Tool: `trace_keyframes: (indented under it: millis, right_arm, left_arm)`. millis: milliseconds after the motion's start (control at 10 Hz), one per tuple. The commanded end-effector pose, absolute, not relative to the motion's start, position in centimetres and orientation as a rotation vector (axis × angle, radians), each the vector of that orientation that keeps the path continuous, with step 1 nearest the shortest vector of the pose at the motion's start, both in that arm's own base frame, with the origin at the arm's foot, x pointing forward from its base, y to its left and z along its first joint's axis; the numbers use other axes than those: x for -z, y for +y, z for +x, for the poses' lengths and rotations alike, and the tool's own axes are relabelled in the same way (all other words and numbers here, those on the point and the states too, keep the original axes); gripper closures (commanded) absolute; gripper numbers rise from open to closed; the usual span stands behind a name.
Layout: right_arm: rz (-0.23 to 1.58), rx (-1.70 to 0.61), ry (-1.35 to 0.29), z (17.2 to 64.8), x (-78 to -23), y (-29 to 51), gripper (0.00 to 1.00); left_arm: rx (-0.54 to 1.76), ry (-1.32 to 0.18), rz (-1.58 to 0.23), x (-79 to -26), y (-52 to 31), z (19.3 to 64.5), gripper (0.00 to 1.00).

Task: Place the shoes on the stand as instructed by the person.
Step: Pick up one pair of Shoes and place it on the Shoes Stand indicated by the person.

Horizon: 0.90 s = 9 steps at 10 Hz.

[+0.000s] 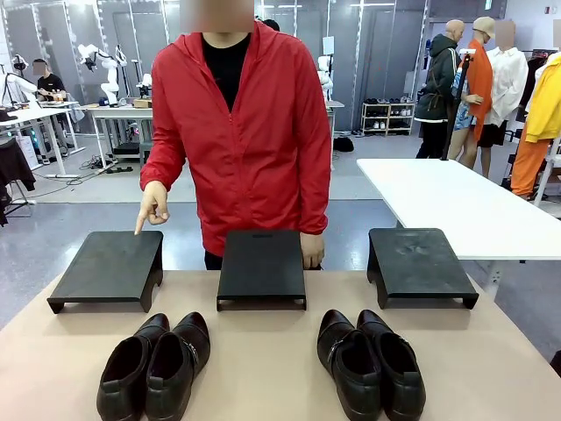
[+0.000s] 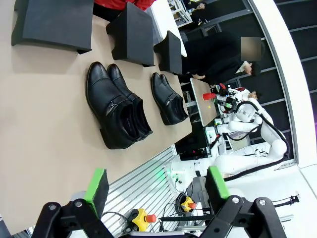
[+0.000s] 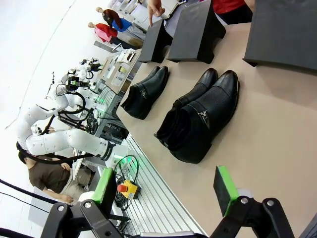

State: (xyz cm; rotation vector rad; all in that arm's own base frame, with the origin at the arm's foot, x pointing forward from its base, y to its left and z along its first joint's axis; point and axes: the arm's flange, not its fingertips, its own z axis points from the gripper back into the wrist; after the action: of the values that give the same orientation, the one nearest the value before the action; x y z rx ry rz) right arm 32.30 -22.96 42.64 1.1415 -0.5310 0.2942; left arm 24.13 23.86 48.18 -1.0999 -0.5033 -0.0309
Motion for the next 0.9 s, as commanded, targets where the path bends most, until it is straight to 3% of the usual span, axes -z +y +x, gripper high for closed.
trace_keyframes:
  millis: [0,300,800]
  right_arm:
    - [1.151,-0.296,-0.543,32.4,-42.8,-23.0,0.00]
    - [1.151,-0.296,-0.543,32.4,-42.8,-23.0,0.00]
    - [1.151,-0.296,-0.543,32.4,-42.8,-23.0,0.00]
  left_arm:
    - [0.078,-0.456,-1.072,-50.4,21.3,25.3,0.00]
    - [0.238,-0.226,-0.833,-56.9,8.8,28.8,0.00]
    - [0.313,0.014,-0.514,-57.4,-7.0,30.0,0.00]
